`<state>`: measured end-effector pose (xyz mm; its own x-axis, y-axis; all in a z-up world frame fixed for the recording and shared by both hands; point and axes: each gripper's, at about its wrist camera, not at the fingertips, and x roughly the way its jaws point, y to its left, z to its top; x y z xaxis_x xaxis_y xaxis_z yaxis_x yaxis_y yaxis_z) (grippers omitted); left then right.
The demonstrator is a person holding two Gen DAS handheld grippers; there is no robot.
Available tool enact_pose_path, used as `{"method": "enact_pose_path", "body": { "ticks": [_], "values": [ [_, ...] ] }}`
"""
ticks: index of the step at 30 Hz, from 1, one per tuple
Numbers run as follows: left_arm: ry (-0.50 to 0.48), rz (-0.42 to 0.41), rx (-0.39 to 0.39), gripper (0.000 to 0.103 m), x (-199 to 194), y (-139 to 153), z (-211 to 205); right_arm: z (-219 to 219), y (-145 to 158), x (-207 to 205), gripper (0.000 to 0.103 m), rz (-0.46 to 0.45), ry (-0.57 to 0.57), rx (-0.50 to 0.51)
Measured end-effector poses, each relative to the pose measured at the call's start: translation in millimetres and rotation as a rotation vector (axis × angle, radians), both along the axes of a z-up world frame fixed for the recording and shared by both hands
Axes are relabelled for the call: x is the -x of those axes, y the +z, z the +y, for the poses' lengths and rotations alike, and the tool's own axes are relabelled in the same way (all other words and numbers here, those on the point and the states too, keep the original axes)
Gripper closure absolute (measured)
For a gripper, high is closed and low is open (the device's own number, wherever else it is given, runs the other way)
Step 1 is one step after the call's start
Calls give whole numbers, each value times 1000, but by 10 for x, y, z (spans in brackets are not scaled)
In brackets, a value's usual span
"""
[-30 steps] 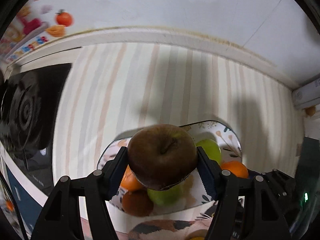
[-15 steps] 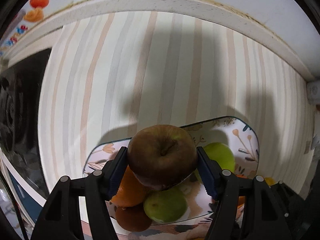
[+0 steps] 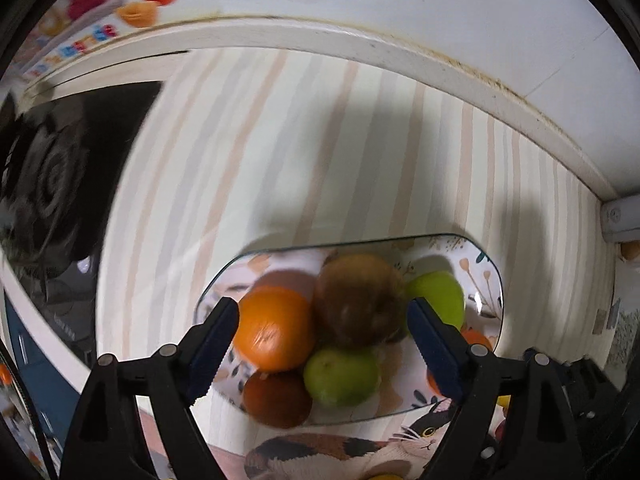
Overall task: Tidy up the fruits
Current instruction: 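Withdraw both tools from the plate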
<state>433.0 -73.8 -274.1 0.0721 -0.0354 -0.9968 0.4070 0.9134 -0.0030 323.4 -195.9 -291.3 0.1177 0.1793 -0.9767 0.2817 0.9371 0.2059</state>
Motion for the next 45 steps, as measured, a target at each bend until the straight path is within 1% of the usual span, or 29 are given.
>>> {"method": "enact_pose_path", "body": {
  "ticks": [2,7,10,11,16,20,23,34,37,39,45],
  "values": [
    [31,-39,6,17,139,154,134,-4,67,53,9,-12,8,15],
    [87,-100,29,17,436,376,335,38,312,230,9,-63,35,51],
    [121,-144,42,17,703,518,451,59,467,337,9,-91,52,68],
    [124,-159,45,17,757,531,433,48,529,379,9,-102,57,73],
    [142,-223,58,17,1083,786,568,40,777,598,9,-140,79,75],
    [154,-285,62,17,1341,1004,640,47,981,785,9,-181,102,99],
    [161,-315,75,17,1515,1147,687,30,1165,943,9,-215,112,111],
    [186,-384,151,17,2118,1688,775,-7,1830,1468,9,-323,149,110],
    [189,-402,154,17,2243,1799,782,-12,2001,1586,9,-352,151,104],
    [185,-409,160,17,2337,1872,786,-14,2090,1658,9,-366,156,101],
    [186,-423,175,17,2520,2005,798,18,2222,1797,9,-388,175,85]
  ]
}}
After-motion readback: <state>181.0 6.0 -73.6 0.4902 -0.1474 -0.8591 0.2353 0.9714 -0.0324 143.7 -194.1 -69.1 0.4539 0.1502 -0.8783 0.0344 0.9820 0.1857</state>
